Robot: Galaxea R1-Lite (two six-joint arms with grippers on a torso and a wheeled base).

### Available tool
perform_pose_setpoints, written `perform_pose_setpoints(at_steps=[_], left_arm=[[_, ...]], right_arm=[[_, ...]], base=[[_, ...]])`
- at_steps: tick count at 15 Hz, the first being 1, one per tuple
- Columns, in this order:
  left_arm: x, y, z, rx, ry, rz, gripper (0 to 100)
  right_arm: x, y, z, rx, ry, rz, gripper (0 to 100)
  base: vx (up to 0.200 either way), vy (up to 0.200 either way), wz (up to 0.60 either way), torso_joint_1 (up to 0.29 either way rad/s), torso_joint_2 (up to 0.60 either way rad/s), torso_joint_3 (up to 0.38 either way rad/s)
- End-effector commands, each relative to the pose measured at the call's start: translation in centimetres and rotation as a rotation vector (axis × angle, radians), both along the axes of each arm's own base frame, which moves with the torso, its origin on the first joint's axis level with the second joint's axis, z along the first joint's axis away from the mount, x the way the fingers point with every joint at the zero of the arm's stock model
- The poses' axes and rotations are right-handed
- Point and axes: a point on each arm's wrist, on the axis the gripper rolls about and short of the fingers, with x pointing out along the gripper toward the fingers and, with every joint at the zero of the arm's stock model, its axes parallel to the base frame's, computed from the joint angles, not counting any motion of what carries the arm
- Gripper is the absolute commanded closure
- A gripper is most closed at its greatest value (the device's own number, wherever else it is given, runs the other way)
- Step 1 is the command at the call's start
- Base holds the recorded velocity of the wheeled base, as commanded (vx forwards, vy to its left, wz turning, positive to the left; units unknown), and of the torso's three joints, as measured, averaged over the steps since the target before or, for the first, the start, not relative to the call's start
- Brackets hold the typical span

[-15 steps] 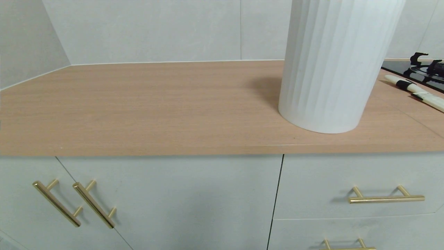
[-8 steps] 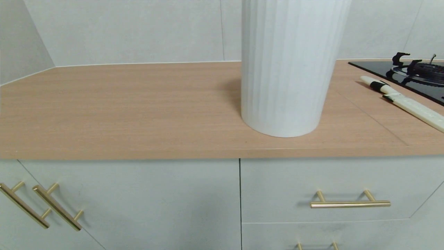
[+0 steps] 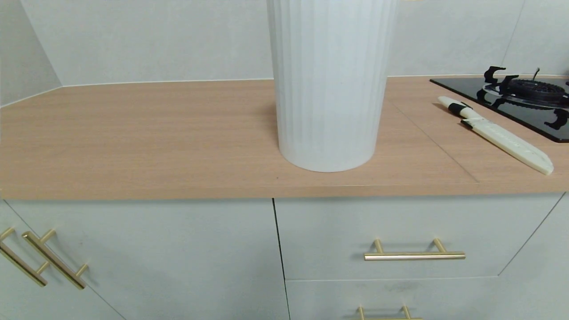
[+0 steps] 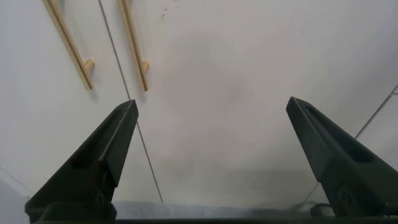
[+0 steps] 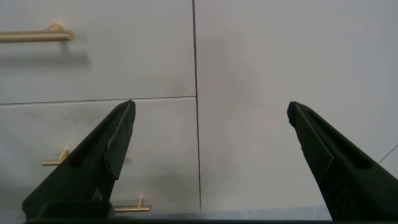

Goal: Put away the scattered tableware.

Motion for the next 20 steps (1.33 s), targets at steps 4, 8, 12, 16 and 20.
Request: perform_pose_setpoints(at_steps=[4, 8, 12, 16, 20], left_arm=[[0.00, 0.00, 0.00, 0.000, 0.001, 0.001, 0], [0.00, 0.00, 0.00, 0.000, 0.001, 0.001, 0], [0.00, 0.00, 0.00, 0.000, 0.001, 0.001, 0], [0.00, 0.00, 0.00, 0.000, 0.001, 0.001, 0], [0.00, 0.00, 0.00, 0.000, 0.001, 0.001, 0]], right_arm=[[0.01, 0.00, 0.00, -0.002, 0.002, 0.000, 0], [0.01, 0.00, 0.00, -0.002, 0.002, 0.000, 0], [0.01, 0.00, 0.00, -0.002, 0.002, 0.000, 0], [0.01, 0.00, 0.00, -0.002, 0.002, 0.000, 0], [0.01, 0.00, 0.00, -0.002, 0.002, 0.000, 0]], base=[[0.000, 0.000, 0.00, 0.007, -0.04, -0.031], [0.000, 0.000, 0.00, 0.087, -0.28, -0.279], [0.000, 0.000, 0.00, 0.134, -0.52, -0.308], [0.000, 0.000, 0.00, 0.178, -0.46, -0.296], [0.000, 0.000, 0.00, 0.191, -0.48, -0.290]])
